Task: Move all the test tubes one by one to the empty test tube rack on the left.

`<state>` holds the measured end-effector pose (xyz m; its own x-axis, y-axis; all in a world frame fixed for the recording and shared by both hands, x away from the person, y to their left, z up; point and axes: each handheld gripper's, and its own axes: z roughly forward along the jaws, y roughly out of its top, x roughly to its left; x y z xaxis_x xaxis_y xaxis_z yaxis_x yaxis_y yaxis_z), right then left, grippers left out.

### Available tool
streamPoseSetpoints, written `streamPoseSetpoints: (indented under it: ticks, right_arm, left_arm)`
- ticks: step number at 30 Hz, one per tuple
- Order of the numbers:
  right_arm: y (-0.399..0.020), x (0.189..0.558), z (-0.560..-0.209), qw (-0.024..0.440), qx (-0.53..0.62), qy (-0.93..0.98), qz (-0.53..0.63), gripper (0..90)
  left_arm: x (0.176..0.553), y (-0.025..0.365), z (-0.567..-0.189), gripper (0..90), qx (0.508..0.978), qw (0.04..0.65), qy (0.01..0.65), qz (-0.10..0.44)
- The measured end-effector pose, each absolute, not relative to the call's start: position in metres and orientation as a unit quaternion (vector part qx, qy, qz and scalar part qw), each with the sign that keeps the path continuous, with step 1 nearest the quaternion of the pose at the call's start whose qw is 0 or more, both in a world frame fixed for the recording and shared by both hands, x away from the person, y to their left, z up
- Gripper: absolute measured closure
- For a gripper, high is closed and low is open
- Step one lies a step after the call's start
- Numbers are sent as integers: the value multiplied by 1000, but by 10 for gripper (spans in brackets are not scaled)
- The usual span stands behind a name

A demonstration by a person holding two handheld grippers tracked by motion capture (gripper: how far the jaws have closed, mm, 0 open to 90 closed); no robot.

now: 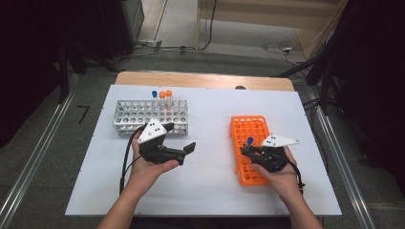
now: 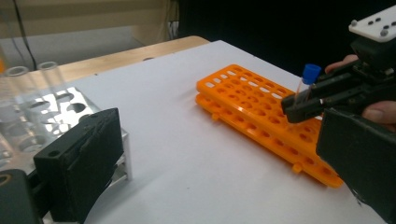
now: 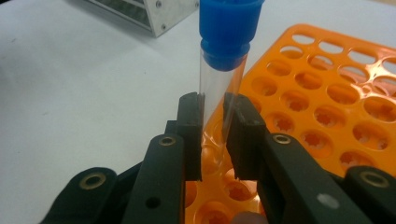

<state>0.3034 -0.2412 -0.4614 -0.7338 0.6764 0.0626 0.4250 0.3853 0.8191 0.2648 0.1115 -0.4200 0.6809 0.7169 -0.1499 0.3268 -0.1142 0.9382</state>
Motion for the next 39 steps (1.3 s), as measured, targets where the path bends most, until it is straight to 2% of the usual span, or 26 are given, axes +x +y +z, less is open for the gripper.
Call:
streamPoseSetpoints:
  ticks: [9,17,24,26,29,39]
  right_arm:
    - [-247,293,-446,149,323,805,476,746]
    - [-231,283,-441,118,294,815,486,746]
    - [-211,274,-442,92,269,825,489,746]
    - [-204,270,-442,86,262,828,488,746]
    - [-196,266,-443,79,250,834,486,746]
    - [-177,255,-443,57,223,844,485,746]
  left_arm:
    - [260,94,-419,24,738,566,336,152]
    - [253,78,-416,75,744,578,308,132]
    - [249,63,-419,209,753,583,286,105]
    - [248,59,-420,258,755,585,279,101]
    - [246,54,-421,388,757,590,263,98]
    - [242,41,-426,598,769,590,232,88]
